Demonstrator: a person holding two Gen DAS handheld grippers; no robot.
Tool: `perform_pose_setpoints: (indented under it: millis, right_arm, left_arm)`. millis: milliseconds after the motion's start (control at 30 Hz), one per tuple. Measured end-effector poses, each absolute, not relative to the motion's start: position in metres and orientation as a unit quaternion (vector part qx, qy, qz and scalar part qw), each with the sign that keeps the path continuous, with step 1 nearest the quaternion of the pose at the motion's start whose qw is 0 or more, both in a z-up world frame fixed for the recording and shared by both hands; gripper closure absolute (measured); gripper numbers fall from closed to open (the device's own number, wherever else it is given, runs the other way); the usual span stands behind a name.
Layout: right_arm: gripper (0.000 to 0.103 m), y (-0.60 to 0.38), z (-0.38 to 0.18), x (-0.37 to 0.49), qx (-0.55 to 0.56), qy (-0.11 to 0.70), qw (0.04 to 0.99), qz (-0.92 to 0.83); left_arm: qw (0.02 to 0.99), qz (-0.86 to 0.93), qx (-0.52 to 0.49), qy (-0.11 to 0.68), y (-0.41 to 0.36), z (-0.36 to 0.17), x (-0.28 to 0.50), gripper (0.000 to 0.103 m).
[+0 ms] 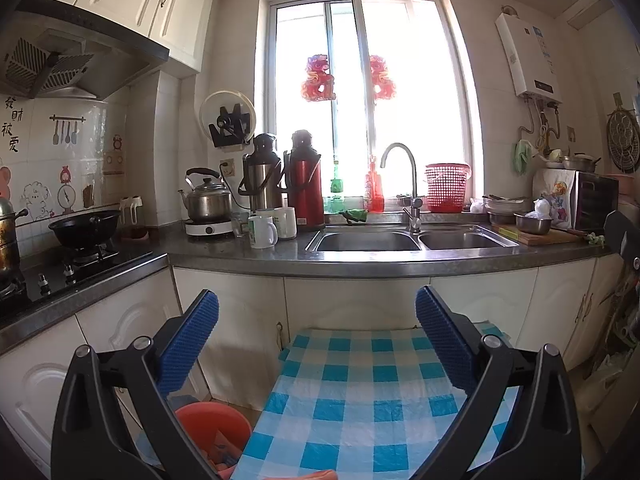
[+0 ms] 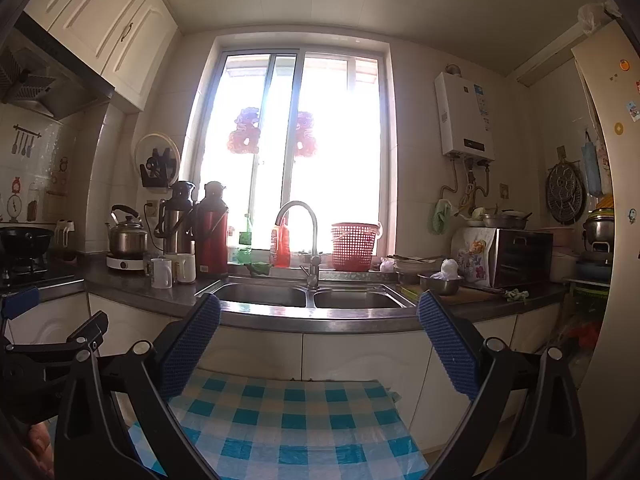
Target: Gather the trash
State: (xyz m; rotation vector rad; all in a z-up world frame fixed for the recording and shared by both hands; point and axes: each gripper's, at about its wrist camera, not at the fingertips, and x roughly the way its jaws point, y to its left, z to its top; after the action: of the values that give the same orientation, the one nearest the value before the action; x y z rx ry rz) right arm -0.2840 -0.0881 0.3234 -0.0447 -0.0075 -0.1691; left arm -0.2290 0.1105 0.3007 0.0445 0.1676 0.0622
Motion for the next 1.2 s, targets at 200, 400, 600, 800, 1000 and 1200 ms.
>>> perform_pose_setpoints:
  millis: [200,400,600,800,1000,1200]
  right_arm:
    - [0.005,-0.090,0.322,-0.283,-0.022,0.000,0.996,-0.085]
    - [0.005,-0.093,0.317,-0.280,-0.022,0.005,0.996,-0.084]
    - [0.005,-0.095,0.308,-0.271,-0.022,0.014,0.997,-0.079]
    - [0.005,-0.100,0.297,-0.258,-0.021,0.027,0.996,-0.078]
    - [0.005,-0.108,0.276,-0.237,-0.015,0.057,0.995,-0.076]
    - [0.005,-0.131,0.232,-0.198,0.004,0.123,0.989,-0.082]
  left_arm:
    - [0.995,0.031,0.022,0.090,0.109,0.296,-0.225,0.004]
    - [0.994,0.030,0.019,0.099,0.108,0.291,-0.218,0.004]
    - [0.993,0.028,0.022,0.109,0.104,0.284,-0.210,0.004]
    - [0.991,0.024,0.023,0.128,0.099,0.271,-0.197,0.004]
    - [0.987,0.006,0.013,0.163,0.094,0.248,-0.175,0.004]
    - [0.969,-0.008,0.013,0.246,0.077,0.184,-0.131,0.004]
